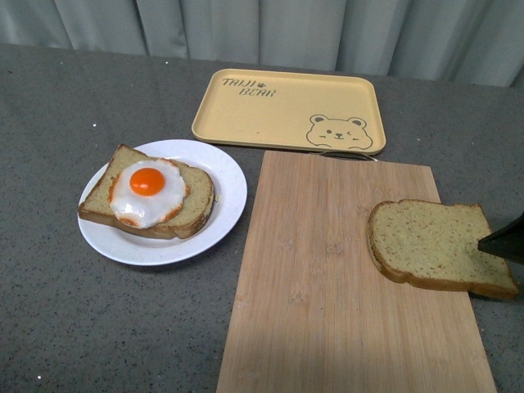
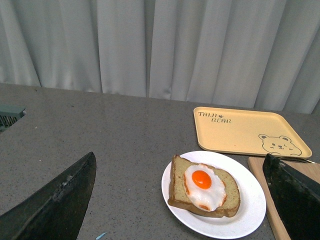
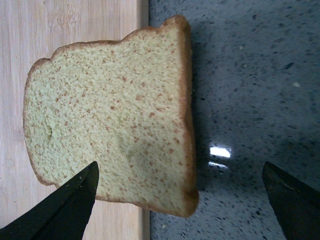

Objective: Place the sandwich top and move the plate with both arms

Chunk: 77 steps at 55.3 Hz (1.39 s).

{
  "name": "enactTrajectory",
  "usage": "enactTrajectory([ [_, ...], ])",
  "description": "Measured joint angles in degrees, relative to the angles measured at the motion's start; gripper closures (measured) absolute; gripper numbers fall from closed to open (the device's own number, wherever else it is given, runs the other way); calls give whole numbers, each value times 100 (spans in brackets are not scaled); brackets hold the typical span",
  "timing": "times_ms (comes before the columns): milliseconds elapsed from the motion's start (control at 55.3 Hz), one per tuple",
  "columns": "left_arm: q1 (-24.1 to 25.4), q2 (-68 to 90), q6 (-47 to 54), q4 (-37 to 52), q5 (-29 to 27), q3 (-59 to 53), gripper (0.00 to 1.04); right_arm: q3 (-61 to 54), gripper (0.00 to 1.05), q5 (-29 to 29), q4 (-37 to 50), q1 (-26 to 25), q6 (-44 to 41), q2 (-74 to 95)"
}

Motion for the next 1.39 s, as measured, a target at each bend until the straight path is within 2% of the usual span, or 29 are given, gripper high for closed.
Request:
enactTrajectory([
  [90, -2, 0, 0, 0, -2, 0, 7, 155, 11, -48, 138, 146, 236, 293],
  [271, -2, 0, 0, 0, 0, 0, 7, 426, 53, 96, 166, 348, 433, 743],
  [506, 0, 0, 0, 0, -2, 0, 7, 383, 85, 157, 122, 382, 496, 564],
  [633, 0, 0, 0, 0, 0, 0, 7, 153, 101, -144, 199, 522, 706, 85],
  [741, -2, 0, 0, 0, 0, 0, 7, 0, 102, -643, 651, 758, 1228, -483],
  [832, 0, 0, 0, 0, 0, 0, 7, -13, 102, -1010, 1550, 1298, 2155, -817],
  [922, 0, 0, 0, 0, -2, 0, 7, 33, 102, -1012, 2271, 1759, 2944, -619],
  [1103, 0, 0, 0, 0, 0, 0, 7, 505, 102, -737, 3119, 2656, 4100, 247],
  [1247, 0, 0, 0, 0, -2, 0, 7, 1338, 102, -691, 3226, 3460, 4695, 1143],
  [1392, 0, 0, 0, 0, -2, 0, 7, 1954, 102, -682, 3084, 3773, 4756, 1652],
])
